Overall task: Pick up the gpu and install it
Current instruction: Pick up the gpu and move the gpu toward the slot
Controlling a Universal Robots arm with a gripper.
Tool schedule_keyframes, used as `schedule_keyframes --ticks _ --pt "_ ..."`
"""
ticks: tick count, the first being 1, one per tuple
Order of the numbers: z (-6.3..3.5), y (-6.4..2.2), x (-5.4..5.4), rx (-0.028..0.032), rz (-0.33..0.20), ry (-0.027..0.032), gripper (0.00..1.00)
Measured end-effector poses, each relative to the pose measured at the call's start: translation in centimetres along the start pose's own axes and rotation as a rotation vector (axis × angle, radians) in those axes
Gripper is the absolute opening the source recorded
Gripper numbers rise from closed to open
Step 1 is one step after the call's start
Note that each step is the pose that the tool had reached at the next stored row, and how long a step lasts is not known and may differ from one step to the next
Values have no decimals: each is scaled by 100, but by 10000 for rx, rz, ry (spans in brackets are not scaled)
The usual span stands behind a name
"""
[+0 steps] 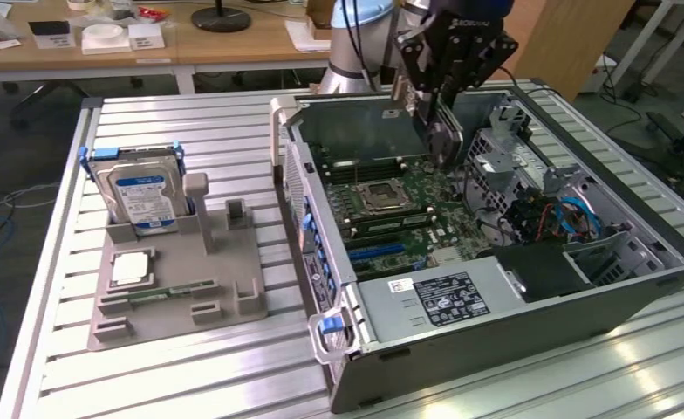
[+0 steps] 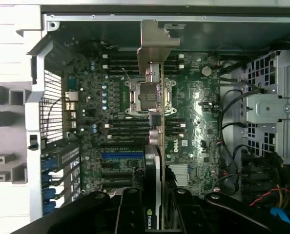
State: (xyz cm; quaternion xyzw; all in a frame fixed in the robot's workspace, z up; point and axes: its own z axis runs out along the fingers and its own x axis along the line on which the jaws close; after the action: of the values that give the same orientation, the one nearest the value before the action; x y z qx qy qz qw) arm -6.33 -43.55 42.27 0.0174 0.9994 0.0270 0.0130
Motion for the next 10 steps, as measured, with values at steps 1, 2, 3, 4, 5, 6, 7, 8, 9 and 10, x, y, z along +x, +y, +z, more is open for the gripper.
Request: schedule_keyframes --ticks 1,2,3,4,5,6,7,8,9,10 --pt "1 1 -39 -1 1 0 27" --pt "2 3 -76 -2 1 0 27" --pt "3 4 -114 -3 1 0 27" --pt "4 5 -155 -4 0 0 27" --pt "5 7 -192 -5 2 0 27" --pt "6 8 -228 -5 1 0 27" --pt "8 9 -263 -6 1 0 27" --pt "8 10 -297 -6 0 1 27" --pt "9 11 -331 -7 1 0 27" --pt "10 12 -367 -7 2 0 27"
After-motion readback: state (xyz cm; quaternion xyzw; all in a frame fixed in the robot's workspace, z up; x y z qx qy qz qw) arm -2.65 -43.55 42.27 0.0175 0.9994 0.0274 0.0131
